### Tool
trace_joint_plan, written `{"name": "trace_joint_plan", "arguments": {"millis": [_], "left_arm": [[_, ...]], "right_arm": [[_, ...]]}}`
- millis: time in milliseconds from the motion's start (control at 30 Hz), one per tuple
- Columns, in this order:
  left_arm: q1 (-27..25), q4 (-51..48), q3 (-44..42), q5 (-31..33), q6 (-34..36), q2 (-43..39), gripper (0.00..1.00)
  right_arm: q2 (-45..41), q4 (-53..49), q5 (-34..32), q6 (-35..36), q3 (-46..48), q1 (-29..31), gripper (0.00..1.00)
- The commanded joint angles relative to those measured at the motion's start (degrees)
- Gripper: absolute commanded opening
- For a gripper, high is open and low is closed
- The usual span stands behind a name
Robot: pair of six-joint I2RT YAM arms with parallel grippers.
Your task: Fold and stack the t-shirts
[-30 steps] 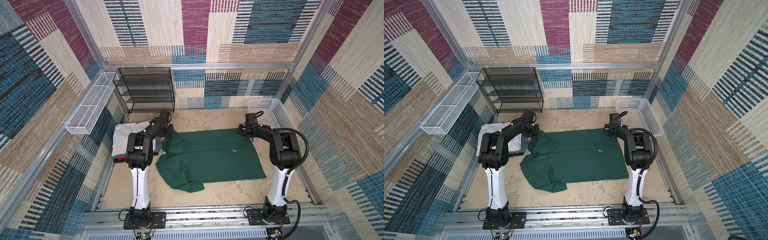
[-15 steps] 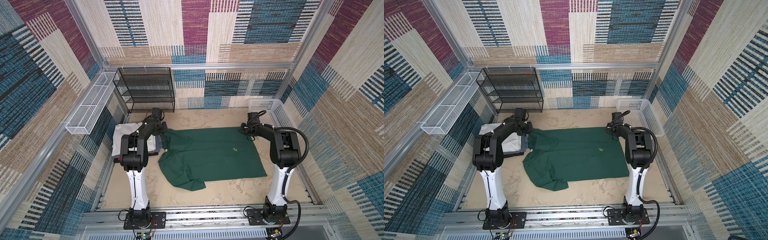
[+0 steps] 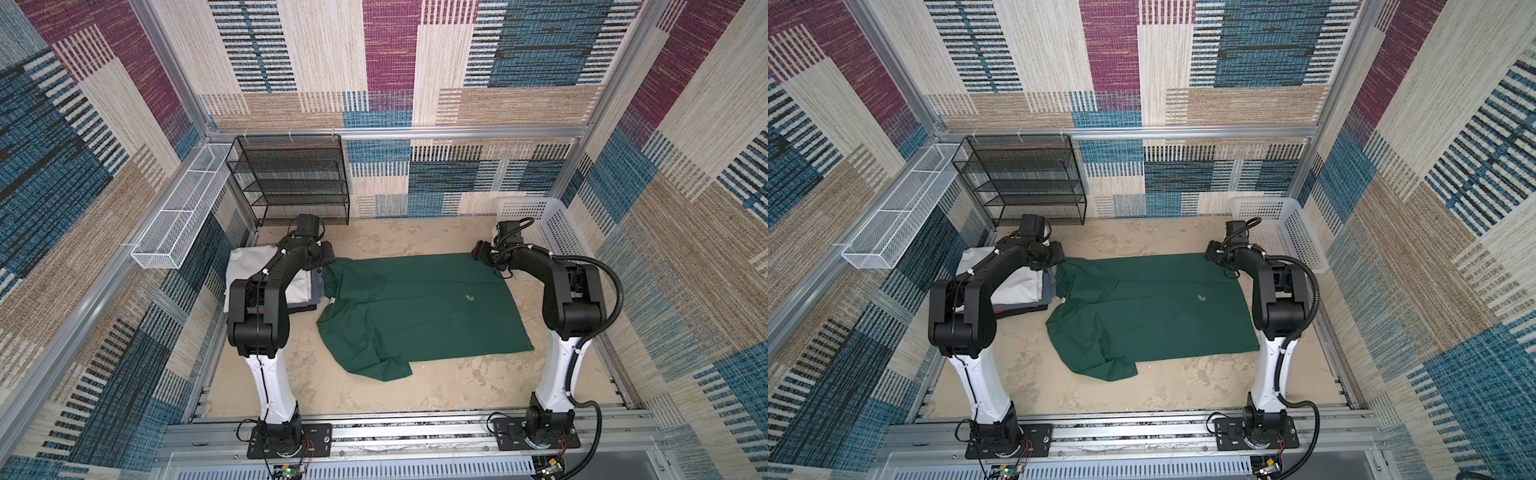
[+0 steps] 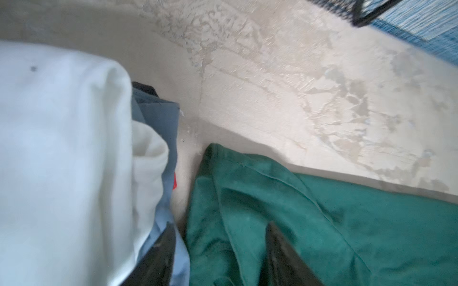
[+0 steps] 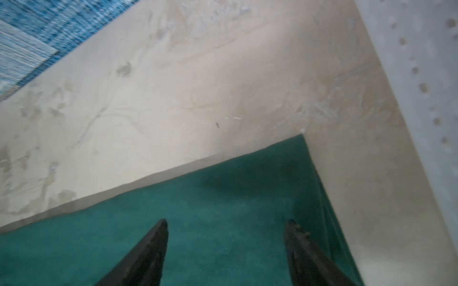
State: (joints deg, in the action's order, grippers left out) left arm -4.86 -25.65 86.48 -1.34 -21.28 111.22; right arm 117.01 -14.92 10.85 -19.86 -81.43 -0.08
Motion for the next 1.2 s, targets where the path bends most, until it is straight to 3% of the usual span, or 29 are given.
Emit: {"name": "trace_joint_plan", "arguments": {"millis": [0, 33, 233, 533, 700, 900, 1167], "left_arm": [[-1.00, 4.07, -4.37, -4.64, -2.07, -4.85, 0.65], [-1.48, 4.03, -5.64, -5.24, -2.35, -6.59, 0.66], [-4.46, 5.67, -18.41, -0.37, -3.49, -20.88, 0.69], [-10.96, 2.85, -38.54, 5.71, -8.05, -43.65, 0.71], [-21.31, -3.19, -42.62, 6.25, -13.32, -51.64, 0.72], [-29.98, -5.12, -49.18, 6.82, -17.78, -54.44, 0.71], [-32.13, 1.90, -59.85, 5.20, -22.19, -50.44, 0.71]], "right_arm": [[-4.73, 1.68, 7.27, -0.90, 2.85, -0.01, 0.94], [-6.72, 2.15, 8.82, -1.01, 4.34, -0.01, 0.98], [-20.73, 1.02, 11.81, -1.60, 15.05, -0.03, 0.98], [-41.99, -10.93, -3.88, -4.32, 32.03, -0.04, 0.98], [-49.85, -17.36, -9.80, -7.52, 36.66, -0.17, 0.98], [-49.49, -19.93, -7.75, -10.11, 40.05, -0.19, 0.99], [-50.44, -16.57, -11.37, -15.18, 44.16, -1.86, 0.99]]}}
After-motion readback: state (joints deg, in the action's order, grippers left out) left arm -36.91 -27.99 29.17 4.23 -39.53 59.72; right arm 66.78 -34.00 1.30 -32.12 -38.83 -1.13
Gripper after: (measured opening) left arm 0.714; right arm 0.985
